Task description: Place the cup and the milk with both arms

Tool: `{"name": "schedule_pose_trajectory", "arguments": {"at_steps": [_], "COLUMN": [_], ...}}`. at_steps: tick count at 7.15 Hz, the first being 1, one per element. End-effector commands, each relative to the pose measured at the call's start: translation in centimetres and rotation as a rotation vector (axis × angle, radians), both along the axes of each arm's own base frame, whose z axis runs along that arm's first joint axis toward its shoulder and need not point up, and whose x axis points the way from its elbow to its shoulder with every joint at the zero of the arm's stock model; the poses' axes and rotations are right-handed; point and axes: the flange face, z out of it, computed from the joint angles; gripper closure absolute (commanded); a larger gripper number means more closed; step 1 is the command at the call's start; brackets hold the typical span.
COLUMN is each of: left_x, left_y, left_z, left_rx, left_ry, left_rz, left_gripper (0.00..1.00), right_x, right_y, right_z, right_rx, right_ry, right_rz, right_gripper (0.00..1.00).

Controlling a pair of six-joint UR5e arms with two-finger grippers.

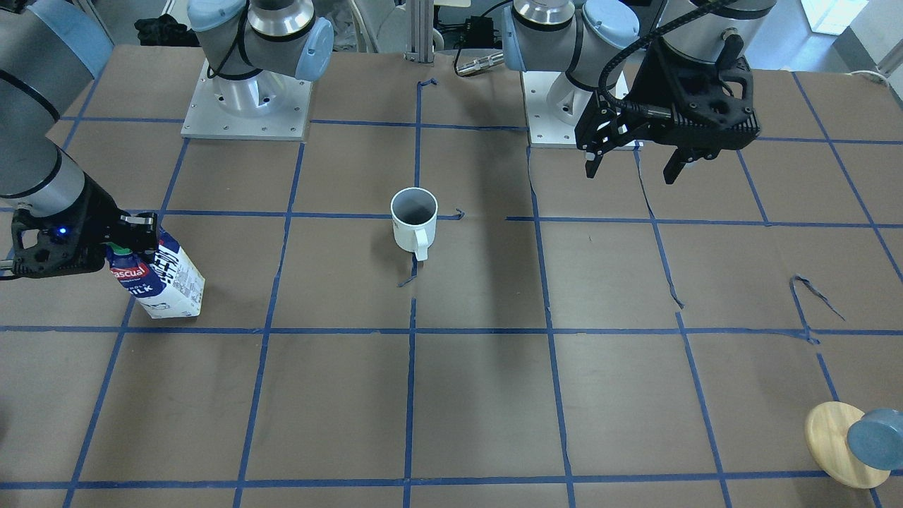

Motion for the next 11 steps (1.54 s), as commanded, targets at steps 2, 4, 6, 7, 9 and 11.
{"name": "schedule_pose_trajectory", "arguments": {"at_steps": [2, 4, 6, 7, 9, 11], "left_x": [0.1, 0.0, 0.1, 0.1, 0.1, -0.1], "left_y": [0.0, 0.1, 0.1, 0.0, 0.0, 0.0], "left_z": [-0.4, -0.4, -0.3, -0.2, -0.2, -0.3], "left_rx": [0.008, 0.008, 0.007, 0.005, 0.005, 0.007], "left_ry": [-0.001, 0.0, 0.0, 0.0, 0.0, 0.003], "left_rz": [-0.002, -0.002, -0.001, 0.001, 0.002, 0.002], "left_gripper": [0.0, 0.0, 0.0, 0.0, 0.0, 0.0], "right_x": [9.5, 19.5, 25.8, 28.2, 28.6, 28.8], "right_y": [2.8, 6.3, 9.9, 11.2, 12.7, 12.3], "right_z": [5.2, 5.9, 4.4, 3.1, -1.4, -1.7], "right_rx": [0.034, 0.043, 0.049, 0.042, 0.004, -0.051], "right_ry": [-0.061, -0.016, -0.001, 0.006, 0.026, -0.002], "right_rz": [-0.065, -0.148, -0.158, -0.197, -0.17, -0.133], "right_gripper": [0.91, 0.91, 0.91, 0.91, 0.9, 0.85]}}
